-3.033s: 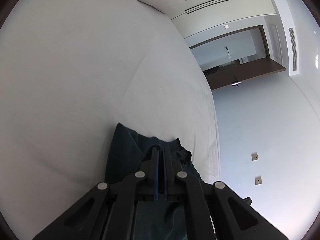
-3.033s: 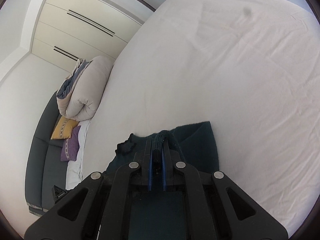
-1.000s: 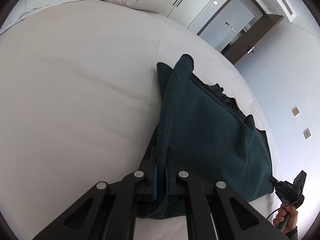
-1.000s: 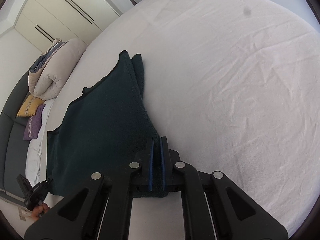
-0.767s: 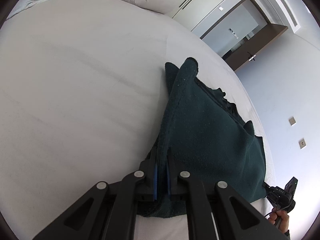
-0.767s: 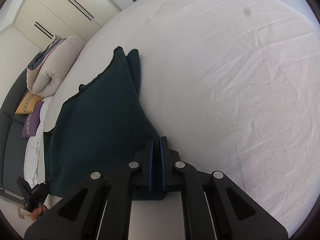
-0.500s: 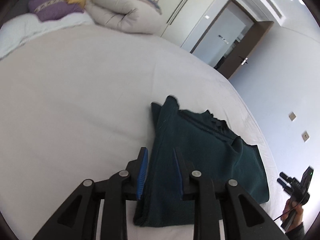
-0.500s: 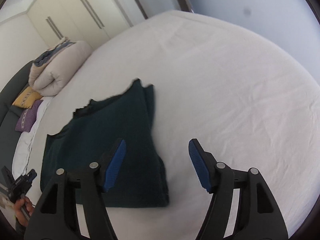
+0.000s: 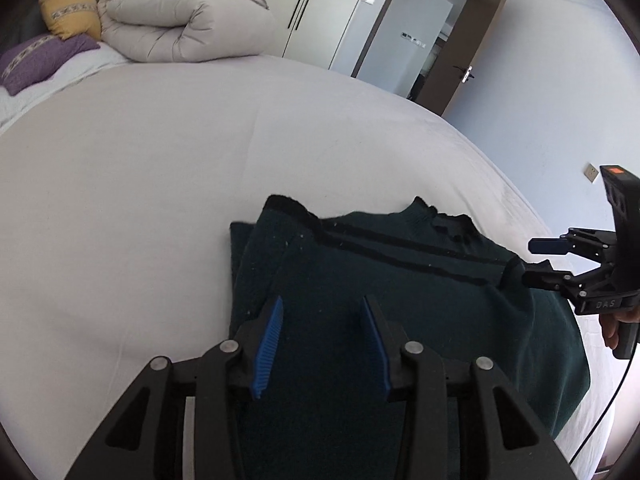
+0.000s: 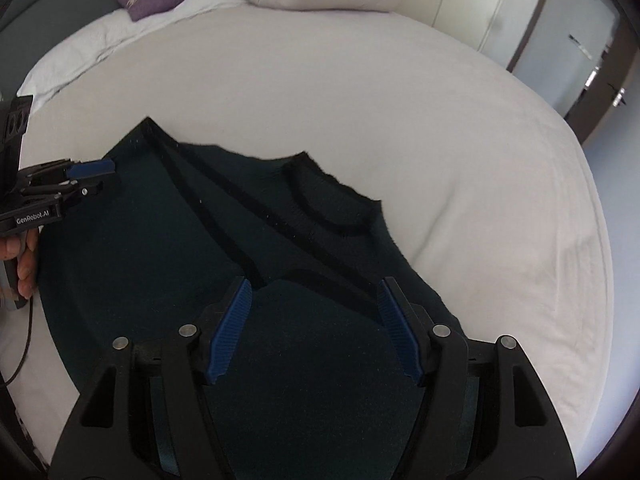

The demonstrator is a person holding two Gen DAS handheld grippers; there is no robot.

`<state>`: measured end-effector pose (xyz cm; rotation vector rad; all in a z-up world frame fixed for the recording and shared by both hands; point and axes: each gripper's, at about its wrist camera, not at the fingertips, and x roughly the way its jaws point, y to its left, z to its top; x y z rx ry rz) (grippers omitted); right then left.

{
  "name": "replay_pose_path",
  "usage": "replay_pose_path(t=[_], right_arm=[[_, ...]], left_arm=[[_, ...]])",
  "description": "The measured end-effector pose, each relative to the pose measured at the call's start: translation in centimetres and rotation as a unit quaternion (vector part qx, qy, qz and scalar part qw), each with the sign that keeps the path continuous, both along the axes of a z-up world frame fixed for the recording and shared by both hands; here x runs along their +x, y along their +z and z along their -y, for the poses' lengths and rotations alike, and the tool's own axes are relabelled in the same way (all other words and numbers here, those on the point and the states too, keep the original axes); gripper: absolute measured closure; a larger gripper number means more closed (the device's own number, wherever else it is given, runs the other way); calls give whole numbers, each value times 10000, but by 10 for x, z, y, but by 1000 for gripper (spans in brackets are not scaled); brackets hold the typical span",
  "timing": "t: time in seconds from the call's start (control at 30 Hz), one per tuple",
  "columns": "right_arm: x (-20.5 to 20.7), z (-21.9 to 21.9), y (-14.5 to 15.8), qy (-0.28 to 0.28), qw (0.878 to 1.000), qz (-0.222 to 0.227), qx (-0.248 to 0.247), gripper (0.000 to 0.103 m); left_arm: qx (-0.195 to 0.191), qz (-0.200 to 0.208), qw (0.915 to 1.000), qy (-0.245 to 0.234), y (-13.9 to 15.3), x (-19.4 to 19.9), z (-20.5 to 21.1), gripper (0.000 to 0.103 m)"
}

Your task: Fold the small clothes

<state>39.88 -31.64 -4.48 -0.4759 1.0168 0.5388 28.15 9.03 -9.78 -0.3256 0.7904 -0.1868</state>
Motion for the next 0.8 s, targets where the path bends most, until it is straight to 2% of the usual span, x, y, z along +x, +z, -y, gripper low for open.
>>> replay_pose_path(t=[0.03,0.07,0.1,0.2,0.3,0.43,0.47,0.5,0.57,0.63,0.67,0.73,0.77,0.8], right_arm=[[6,-3,-9,62,9998,-135,-145,41],[13,-6,-19,144,9991,-327,-210,52],[18,-10,-28,206,9982,-503,-267,73],[18,-11,-39,207,9978,-410,-478,100],[24,-4,-34,-69,9990,-64,-439,103],[43,12,-25,-794,9957,351,-331,103],[48,16,-24,-954,9939,423,-346,103],[52,20,-23,-1060,9931,403,-286,103],[53,24,-15,-811,9964,91,223,103],[45,16,-1,-350,9983,88,456,98],[39,10,6,-64,9990,126,425,91],[29,-5,13,480,9982,-13,367,68],[23,-15,13,638,9975,-113,274,33],[22,-22,10,755,9969,-174,124,17]], left_arm=[[-142,60,9999,-21,-4,-4,-4,61],[-238,127,9996,-44,-5,-8,-7,61],[-310,166,9994,-60,-5,-10,-9,61],[-547,254,9982,-72,-5,-14,-18,60],[-746,360,9966,35,-4,-22,-28,60],[-1110,711,9903,435,1,-38,-49,32],[-1234,742,9883,510,0,-40,-54,29],[-1328,712,9870,551,-2,-41,-58,27],[-1455,598,9856,613,-8,-40,-62,27],[-1598,499,9838,639,-11,-39,-66,27],[-1646,511,9828,658,-11,-39,-67,27],[-1661,529,9825,655,-11,-40,-68,27],[-1651,523,9828,636,-11,-40,-67,27],[-1640,520,9831,619,-11,-40,-66,27]])
